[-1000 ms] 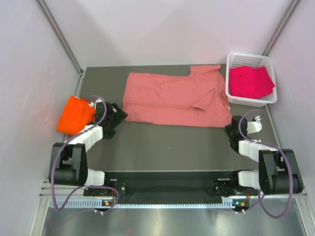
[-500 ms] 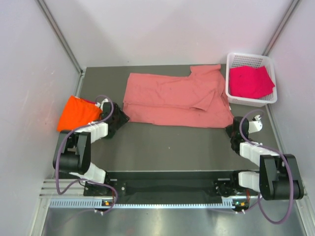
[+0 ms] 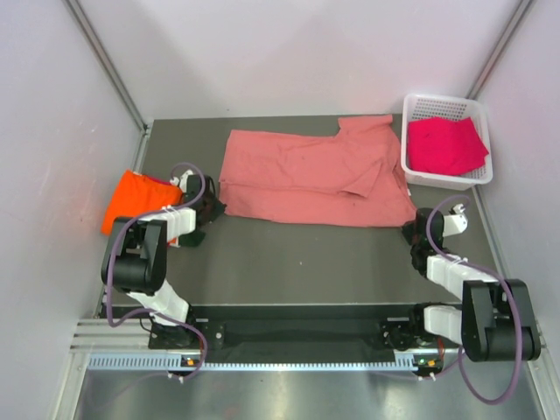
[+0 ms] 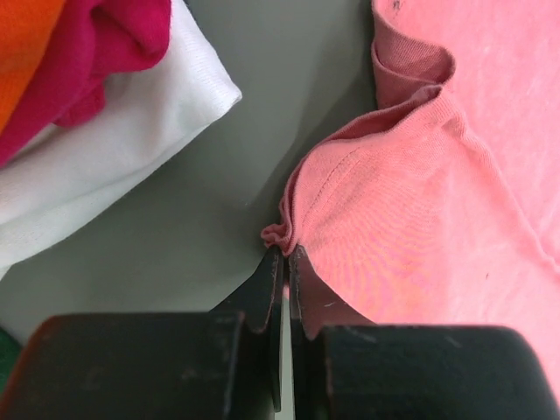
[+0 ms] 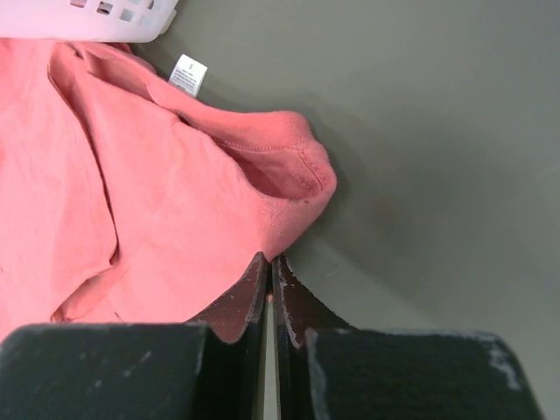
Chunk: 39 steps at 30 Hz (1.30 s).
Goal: Fold and stack the t-shirts
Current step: Fold the tshirt
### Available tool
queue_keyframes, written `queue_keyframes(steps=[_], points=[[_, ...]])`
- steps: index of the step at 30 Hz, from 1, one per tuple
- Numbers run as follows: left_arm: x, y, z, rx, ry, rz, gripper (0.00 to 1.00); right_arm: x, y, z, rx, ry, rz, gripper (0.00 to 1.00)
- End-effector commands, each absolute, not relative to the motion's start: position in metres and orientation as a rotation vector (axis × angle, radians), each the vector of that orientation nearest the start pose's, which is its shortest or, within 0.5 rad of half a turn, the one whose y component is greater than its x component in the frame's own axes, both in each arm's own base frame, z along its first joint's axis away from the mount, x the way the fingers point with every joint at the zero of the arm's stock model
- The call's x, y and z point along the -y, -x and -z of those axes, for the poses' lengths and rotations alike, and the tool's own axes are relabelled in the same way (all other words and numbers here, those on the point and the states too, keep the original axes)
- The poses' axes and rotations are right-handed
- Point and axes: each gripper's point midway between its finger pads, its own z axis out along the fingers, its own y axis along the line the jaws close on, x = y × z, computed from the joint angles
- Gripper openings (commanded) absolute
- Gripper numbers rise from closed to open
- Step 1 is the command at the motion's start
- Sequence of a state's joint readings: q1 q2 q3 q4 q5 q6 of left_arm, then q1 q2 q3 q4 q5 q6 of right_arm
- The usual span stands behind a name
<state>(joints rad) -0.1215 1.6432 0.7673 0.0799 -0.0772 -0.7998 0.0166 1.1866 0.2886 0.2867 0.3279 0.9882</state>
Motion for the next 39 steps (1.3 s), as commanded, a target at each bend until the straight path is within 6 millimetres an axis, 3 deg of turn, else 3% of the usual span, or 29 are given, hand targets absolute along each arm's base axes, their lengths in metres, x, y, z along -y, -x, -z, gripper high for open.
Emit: queue_keyframes(steps=[1,6,10,11,14,16,19,23,32,36,39], points=[[0.056,-0.394,-0.032,-2.245,0.814,0.286,0.00,0.027,-0.319,-0.058,-1.764,-1.135,-0.199,0.00],[0.050,-0.384,-0.052,-2.232,0.813,0.255,0.00,0.031,-0.318,-0.079,-1.766,-1.077,-0.086,0.00],[0.046,-0.379,-0.090,-2.163,0.818,0.266,0.00,0.026,-0.318,-0.105,-1.793,-1.040,-0.025,0.00],[0.046,-0.381,-0.102,-2.141,0.814,0.271,0.00,0.025,-0.325,-0.124,-1.768,-1.028,-0.041,0.00],[0.043,-0.379,-0.133,-2.103,0.800,0.276,0.00,0.024,-0.325,-0.151,-1.754,-1.013,-0.048,0.00],[0.042,-0.373,-0.142,-2.109,0.798,0.273,0.00,0.026,-0.315,-0.154,-1.762,-1.017,-0.037,0.00],[0.039,-0.361,-0.141,-2.117,0.797,0.253,0.00,0.028,-0.299,-0.146,-1.760,-1.036,-0.042,0.00],[0.042,-0.337,-0.112,-2.181,0.799,0.278,0.00,0.029,-0.278,-0.119,-1.804,-1.055,-0.026,0.00],[0.043,-0.306,-0.089,-2.213,0.793,0.293,0.00,0.026,-0.244,-0.073,-1.870,-1.093,-0.032,0.00],[0.044,-0.318,-0.095,-2.186,0.778,0.307,0.00,0.026,-0.256,-0.087,-1.838,-1.089,-0.047,0.00],[0.043,-0.335,-0.111,-2.205,0.792,0.291,0.00,0.020,-0.283,-0.125,-1.809,-1.062,-0.090,0.00]])
